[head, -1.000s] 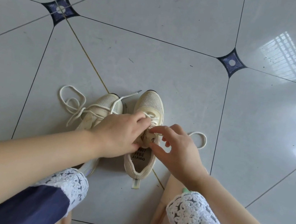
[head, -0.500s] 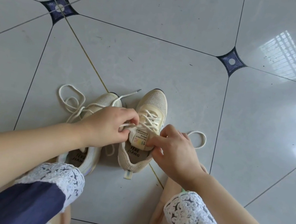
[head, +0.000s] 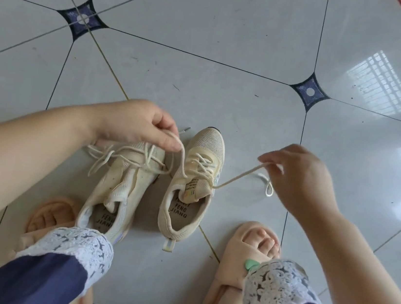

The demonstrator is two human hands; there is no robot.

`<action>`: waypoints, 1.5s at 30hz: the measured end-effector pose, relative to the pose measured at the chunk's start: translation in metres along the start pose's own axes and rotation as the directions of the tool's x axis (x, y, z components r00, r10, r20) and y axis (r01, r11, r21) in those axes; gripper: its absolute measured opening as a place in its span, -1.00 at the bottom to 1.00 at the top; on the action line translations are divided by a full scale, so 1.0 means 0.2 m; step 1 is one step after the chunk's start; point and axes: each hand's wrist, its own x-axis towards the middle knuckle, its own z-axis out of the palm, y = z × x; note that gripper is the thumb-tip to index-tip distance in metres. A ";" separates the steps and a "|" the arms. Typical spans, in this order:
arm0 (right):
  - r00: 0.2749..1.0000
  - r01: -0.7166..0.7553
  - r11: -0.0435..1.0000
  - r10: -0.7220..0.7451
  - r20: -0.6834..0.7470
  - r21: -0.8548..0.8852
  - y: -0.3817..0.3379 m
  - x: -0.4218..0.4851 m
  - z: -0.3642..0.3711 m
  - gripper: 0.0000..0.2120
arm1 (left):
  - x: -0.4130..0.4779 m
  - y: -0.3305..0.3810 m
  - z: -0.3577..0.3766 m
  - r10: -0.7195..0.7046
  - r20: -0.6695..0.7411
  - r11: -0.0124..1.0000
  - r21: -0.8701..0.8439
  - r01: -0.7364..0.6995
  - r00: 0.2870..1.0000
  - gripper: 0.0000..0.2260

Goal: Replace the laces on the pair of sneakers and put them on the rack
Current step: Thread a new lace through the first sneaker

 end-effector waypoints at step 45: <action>0.853 -0.375 0.308 -0.256 0.455 0.875 -0.25 0.12 0.11 -0.58 | 0.20 0.14 0.22 0.505 -0.192 0.840 0.333 -0.428 0.841 -0.71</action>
